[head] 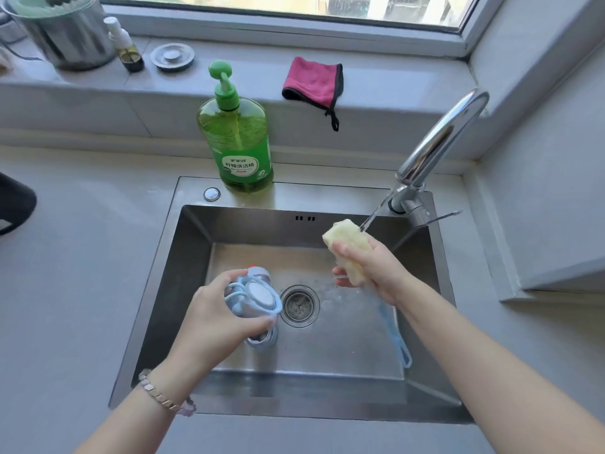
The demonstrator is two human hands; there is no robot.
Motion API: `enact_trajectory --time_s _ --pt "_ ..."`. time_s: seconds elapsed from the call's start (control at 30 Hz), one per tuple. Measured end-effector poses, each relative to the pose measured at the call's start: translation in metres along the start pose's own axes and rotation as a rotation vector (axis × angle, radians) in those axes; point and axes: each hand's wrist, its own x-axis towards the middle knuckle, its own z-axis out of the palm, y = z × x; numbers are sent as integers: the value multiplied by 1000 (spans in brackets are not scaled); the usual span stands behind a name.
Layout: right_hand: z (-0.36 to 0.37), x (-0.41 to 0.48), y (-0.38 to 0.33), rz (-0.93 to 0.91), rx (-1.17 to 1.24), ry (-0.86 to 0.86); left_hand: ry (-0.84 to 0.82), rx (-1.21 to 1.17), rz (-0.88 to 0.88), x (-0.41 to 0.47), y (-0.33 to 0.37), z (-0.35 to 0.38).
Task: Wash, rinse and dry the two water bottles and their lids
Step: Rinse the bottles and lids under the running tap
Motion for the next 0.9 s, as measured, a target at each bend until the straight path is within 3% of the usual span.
enact_trajectory --time_s 0.23,0.4,0.6,0.9 --pt "3 12 4 24 -22 -32 -12 -3 -47 -1 -11 0" --pt "3 20 3 186 87 -87 -27 -8 -70 0 -15 3" --pt "9 20 5 250 -43 97 -25 4 -102 2 -13 4" --pt "9 27 7 158 -53 104 -31 47 -78 -1 -10 4"
